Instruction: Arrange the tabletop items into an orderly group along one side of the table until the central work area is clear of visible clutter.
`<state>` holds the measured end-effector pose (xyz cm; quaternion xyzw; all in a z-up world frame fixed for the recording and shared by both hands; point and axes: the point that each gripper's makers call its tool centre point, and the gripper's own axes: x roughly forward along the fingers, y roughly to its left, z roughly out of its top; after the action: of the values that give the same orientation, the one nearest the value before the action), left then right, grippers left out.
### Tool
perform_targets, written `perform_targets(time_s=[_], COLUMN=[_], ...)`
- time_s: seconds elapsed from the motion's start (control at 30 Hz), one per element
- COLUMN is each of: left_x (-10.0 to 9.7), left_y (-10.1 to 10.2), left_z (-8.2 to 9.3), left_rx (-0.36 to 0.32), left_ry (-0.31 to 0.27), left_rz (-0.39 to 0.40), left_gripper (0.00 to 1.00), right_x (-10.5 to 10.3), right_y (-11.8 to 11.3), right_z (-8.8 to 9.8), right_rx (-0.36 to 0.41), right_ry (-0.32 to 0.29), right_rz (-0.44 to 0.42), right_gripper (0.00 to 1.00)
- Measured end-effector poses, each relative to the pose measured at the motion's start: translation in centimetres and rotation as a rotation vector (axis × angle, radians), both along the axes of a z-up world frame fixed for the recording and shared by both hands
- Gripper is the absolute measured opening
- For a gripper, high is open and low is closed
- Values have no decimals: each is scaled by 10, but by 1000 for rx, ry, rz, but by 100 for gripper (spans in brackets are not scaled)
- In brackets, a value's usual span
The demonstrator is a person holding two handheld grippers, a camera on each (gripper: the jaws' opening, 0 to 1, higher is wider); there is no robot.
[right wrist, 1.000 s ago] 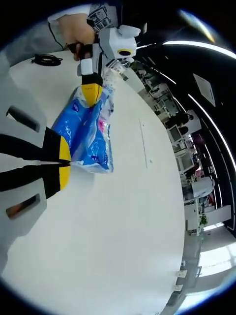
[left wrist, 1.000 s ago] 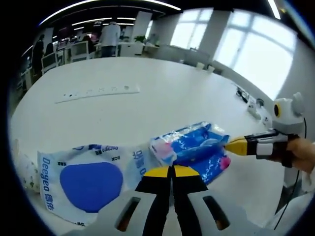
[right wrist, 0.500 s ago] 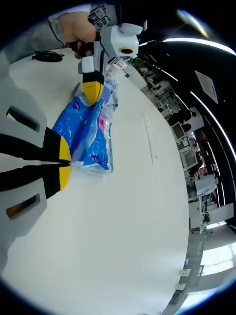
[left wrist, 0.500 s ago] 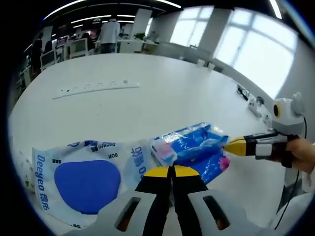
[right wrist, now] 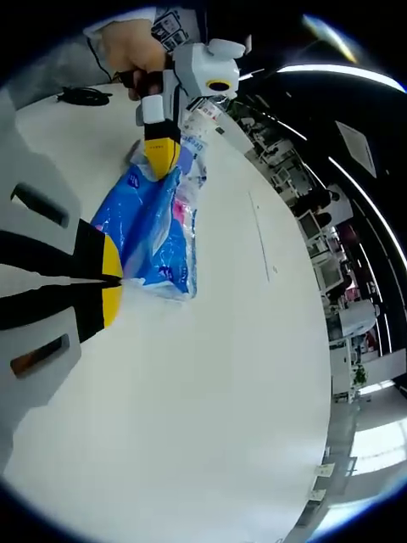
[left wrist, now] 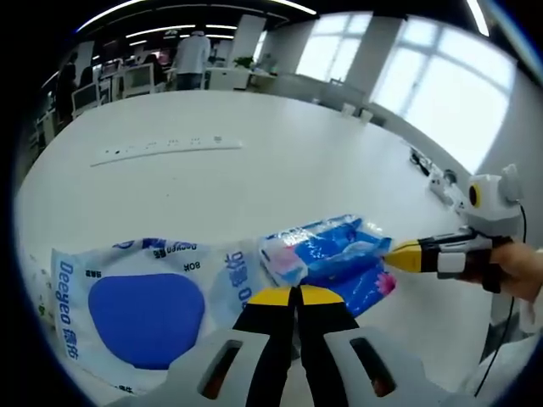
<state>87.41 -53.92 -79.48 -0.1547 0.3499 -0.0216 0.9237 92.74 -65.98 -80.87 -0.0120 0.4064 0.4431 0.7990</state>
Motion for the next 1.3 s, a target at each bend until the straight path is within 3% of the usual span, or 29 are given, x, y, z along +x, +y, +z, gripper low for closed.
perform_targets(time_s=[0.33, 0.53, 0.7, 0.83, 1.0, 1.3], left_x=[-2, -2, 0, 3, 0, -2], left_y=[0, 0, -3, -7, -4, -3], left_z=[0, 3, 9, 16, 18, 32], left_rx=[13, 20, 12, 3, 39, 55], left_ry=[1, -14, -38, -70, -77, -110], left_rz=[2, 4, 11, 15, 12, 20], left_gripper=[0, 1, 12, 30, 36, 64], right_x=[-2, -2, -5, -10, -8, -6], right_y=[0, 0, 5, 7, 7, 6], right_z=[0, -3, -3, -1, 1, 15], right_rx=[-1, -30, -37, -43, -48, -50], right_ry=[1, -31, -50, -77, -95, -140], right_rz=[-1, 37, 68, 80, 72, 81], right_gripper=[0, 3, 14, 20, 30, 38])
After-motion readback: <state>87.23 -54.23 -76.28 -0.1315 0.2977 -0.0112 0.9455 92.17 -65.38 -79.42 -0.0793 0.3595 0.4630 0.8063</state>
